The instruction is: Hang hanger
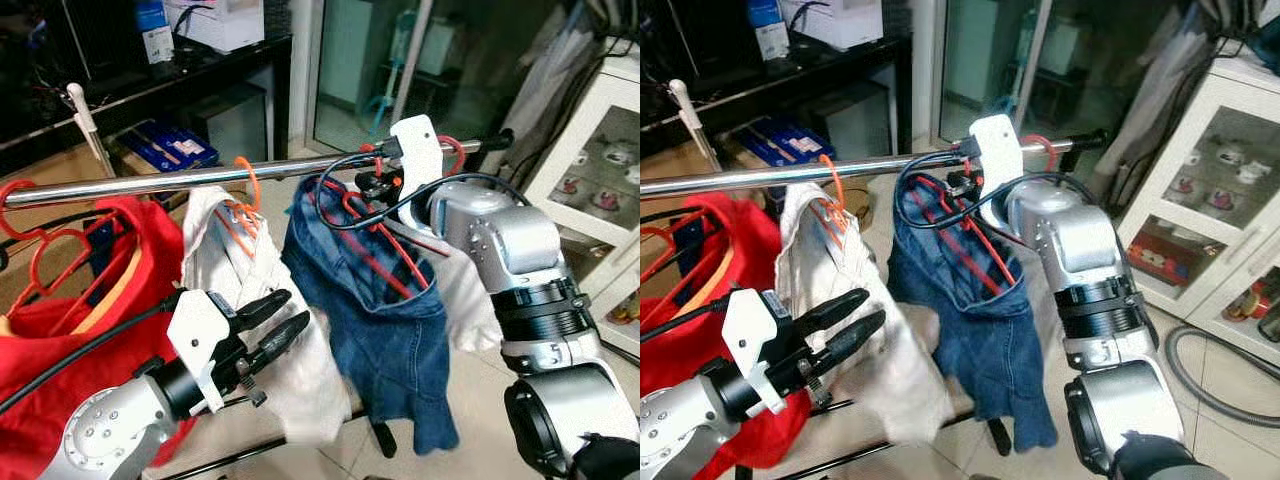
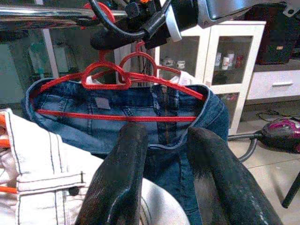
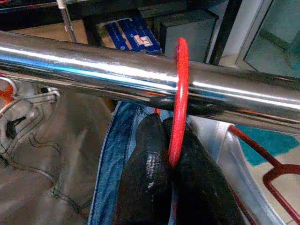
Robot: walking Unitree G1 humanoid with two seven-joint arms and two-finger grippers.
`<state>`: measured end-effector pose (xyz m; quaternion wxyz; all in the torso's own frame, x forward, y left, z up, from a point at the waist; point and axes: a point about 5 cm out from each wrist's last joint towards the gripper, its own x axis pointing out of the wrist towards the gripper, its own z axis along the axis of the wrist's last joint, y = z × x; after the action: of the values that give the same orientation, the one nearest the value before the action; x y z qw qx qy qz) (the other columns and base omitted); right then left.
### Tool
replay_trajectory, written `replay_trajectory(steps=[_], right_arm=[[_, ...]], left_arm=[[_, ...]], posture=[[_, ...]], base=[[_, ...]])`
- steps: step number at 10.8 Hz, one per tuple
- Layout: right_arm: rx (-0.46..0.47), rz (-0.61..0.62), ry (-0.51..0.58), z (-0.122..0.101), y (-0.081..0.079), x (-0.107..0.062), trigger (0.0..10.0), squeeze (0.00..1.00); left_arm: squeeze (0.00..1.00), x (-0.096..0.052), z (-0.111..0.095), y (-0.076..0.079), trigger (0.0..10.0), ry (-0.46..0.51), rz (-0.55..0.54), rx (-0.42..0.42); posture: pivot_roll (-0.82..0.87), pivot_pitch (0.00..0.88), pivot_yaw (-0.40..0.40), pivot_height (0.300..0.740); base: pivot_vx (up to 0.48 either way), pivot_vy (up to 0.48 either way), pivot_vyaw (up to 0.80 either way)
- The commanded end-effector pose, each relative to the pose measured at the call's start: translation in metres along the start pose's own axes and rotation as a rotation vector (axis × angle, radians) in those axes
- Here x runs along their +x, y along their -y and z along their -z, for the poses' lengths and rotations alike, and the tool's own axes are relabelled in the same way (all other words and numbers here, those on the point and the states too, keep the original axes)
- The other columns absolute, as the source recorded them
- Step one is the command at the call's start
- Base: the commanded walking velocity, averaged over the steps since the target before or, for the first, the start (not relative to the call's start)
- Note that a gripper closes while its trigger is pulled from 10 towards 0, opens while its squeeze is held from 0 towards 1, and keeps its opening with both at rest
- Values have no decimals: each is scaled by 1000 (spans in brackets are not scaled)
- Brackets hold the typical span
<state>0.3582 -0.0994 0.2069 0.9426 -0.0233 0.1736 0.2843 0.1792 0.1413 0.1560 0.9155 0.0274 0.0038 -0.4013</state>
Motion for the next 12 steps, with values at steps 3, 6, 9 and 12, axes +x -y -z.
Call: replay_trajectory(steps=[3, 6, 9, 12], right_arm=[[18, 15, -94, 23, 4, 5, 10000, 0], [-24, 11, 10, 14, 2, 4, 10000, 0], [-49, 7, 39, 13, 0, 1, 10000, 1000], [-63, 3, 74, 9, 0, -6, 10000, 1000]], left_arm=[[0, 2, -3, 0, 10000, 8, 7, 17], [0, 4, -5, 0, 10000, 23, 35, 26], [0, 13, -13, -8, 10000, 73, 16, 66], [0, 16, -15, -18, 10000, 100, -59, 98]], posture=[[-36, 0, -55, 740], [-38, 0, -51, 740], [-46, 0, -45, 740], [-53, 0, -35, 740]], base=[[0, 0, 0], [0, 0, 0], [0, 0, 0], [0, 0, 0]])
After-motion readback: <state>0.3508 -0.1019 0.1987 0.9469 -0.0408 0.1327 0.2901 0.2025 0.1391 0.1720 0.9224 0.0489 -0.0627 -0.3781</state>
